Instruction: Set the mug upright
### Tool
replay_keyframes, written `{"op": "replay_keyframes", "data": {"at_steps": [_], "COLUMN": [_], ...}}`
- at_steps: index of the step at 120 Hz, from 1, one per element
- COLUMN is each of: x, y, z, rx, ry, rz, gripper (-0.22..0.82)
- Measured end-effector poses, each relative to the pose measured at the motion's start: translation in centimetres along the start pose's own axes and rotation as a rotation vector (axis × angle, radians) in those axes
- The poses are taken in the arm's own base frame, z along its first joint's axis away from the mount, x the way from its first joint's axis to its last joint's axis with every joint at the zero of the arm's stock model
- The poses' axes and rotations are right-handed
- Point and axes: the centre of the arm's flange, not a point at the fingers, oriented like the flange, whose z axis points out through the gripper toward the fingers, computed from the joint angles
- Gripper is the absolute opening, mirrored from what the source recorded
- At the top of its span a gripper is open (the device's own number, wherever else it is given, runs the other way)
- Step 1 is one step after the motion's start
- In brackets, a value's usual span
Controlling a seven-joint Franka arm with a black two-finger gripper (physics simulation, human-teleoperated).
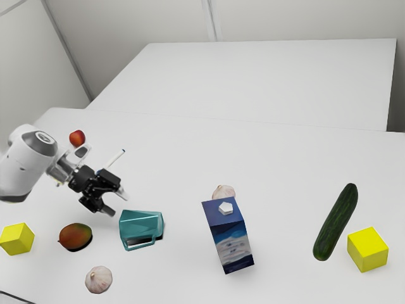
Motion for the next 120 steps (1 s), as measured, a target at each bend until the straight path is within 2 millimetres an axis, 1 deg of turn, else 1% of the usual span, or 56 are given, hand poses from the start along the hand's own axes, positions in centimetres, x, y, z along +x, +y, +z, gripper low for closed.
{"op": "replay_keyframes", "data": {"at_steps": [17,38,45,56,81,85,97,103,111,120], "x": [-0.1,-2.0,-2.2,-2.4,-2.0,-2.0,-1.8,-1.7,-1.6,-1.5], "y": [-1.2,-2.5,-2.5,-2.3,-1.5,-1.2,0.1,0.8,1.5,2.1], "z": [0.0,0.8,0.8,1.3,4.3,4.7,5.7,6.0,6.4,6.6], "rx": [-0.046,-0.122,-0.141,-0.179,-0.25,-0.257,-0.266,-0.267,-0.268,-0.268], "ry": [0.049,0.071,0.077,0.08,0.046,0.038,0.02,0.013,0.005,-0.001], "rz": [0.004,-0.012,-0.005,0.004,0.016,0.025,0.071,0.097,0.127,0.155], "gripper": [0.6,0.6,0.6,0.6,0.6,0.54,0.26,0.14,0.04,-0.04]}}
